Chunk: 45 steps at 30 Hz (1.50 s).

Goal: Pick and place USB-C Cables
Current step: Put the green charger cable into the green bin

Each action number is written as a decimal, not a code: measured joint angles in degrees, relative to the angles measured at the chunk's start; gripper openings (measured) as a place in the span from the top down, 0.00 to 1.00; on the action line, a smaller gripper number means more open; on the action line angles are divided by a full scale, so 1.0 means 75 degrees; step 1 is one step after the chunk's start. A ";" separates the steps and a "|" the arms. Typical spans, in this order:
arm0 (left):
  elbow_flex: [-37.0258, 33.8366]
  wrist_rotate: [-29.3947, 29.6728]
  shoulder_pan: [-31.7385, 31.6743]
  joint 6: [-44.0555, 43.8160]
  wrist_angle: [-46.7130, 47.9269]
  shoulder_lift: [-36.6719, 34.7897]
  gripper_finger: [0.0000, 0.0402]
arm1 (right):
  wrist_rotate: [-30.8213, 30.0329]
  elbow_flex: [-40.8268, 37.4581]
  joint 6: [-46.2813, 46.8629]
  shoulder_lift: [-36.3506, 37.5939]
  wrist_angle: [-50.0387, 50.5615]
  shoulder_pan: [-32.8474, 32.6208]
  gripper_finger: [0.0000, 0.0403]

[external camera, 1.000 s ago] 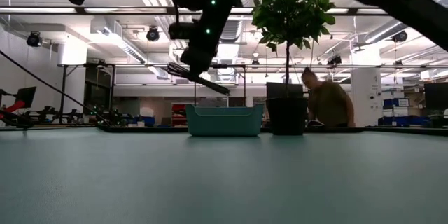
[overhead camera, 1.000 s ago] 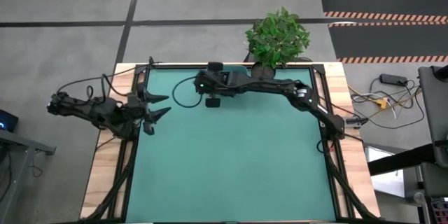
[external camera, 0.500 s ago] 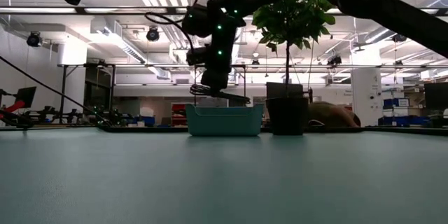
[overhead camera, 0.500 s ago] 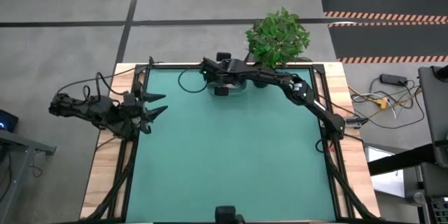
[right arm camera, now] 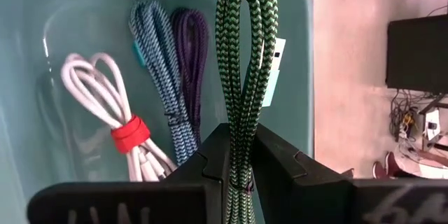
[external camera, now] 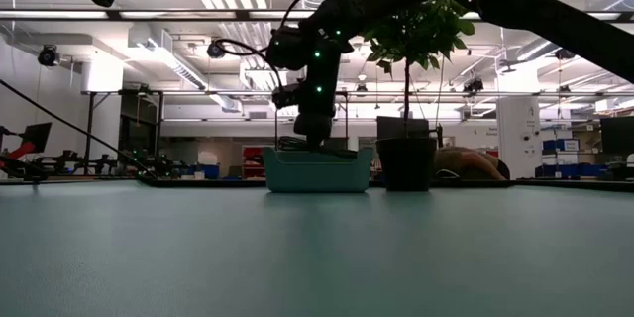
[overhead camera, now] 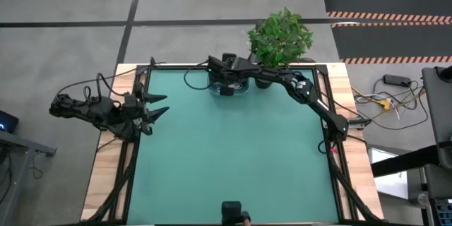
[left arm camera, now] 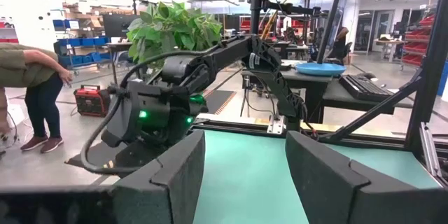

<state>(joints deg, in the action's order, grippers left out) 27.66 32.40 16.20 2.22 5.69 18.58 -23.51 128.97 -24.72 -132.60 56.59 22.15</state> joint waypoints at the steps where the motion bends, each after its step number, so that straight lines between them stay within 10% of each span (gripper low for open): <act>1: 0.0000 0.0000 0.0000 0.0000 0.0000 0.0001 0.54 | -0.0002 -0.0063 -0.0027 0.0000 -0.0042 0.0003 0.91; 45: 0.0000 0.0000 -0.0001 0.0163 -0.0083 -0.0055 0.54 | -0.0006 -0.1073 -0.0048 0.0006 -0.1435 0.0029 0.82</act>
<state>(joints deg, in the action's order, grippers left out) 27.66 32.40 16.20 3.44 5.07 18.17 -23.55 120.93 -25.08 -132.55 45.83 22.37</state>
